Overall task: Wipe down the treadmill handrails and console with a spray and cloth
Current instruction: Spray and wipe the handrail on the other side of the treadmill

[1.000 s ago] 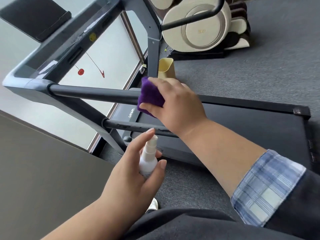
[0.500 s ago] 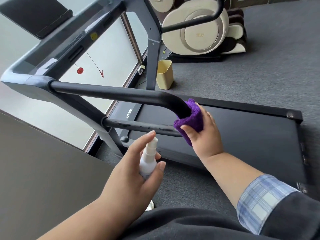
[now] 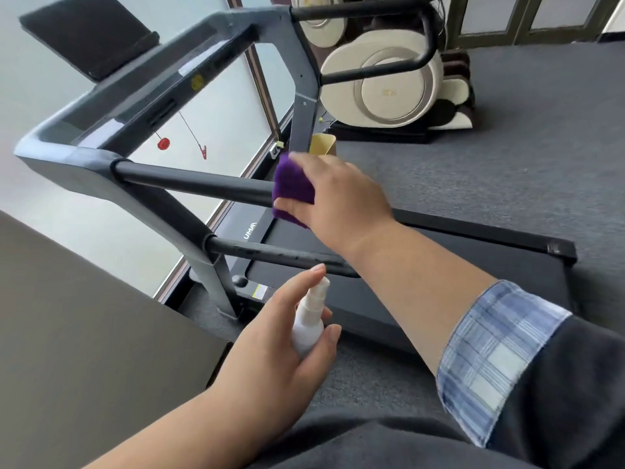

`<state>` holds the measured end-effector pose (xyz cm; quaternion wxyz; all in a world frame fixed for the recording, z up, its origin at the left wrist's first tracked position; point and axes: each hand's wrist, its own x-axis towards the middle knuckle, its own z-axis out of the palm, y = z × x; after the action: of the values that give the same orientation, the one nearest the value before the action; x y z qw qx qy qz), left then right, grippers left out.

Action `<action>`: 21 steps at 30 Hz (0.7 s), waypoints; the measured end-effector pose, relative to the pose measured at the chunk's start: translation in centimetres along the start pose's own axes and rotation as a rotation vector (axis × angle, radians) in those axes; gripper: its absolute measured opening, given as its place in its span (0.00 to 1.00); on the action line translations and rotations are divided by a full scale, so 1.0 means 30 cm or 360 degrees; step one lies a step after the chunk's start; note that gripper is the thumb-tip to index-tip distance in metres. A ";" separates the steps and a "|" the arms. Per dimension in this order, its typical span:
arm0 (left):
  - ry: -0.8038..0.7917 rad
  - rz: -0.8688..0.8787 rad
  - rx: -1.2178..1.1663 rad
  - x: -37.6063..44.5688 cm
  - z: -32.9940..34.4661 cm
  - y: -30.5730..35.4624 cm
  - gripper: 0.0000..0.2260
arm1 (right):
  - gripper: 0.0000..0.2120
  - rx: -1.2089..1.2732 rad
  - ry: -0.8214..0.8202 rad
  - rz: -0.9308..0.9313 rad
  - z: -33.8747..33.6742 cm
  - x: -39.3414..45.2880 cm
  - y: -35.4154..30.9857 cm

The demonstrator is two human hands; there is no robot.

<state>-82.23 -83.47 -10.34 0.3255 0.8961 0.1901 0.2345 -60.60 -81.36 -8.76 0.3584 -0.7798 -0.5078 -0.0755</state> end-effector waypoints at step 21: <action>-0.0069 0.0003 0.0003 0.029 0.021 -0.023 0.28 | 0.40 0.0886 0.0397 0.0629 0.189 -0.430 0.279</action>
<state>-81.30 -82.85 -10.97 0.3285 0.9014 0.1823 0.2151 -61.02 -89.18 -23.16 0.6238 -0.7202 -0.3007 0.0419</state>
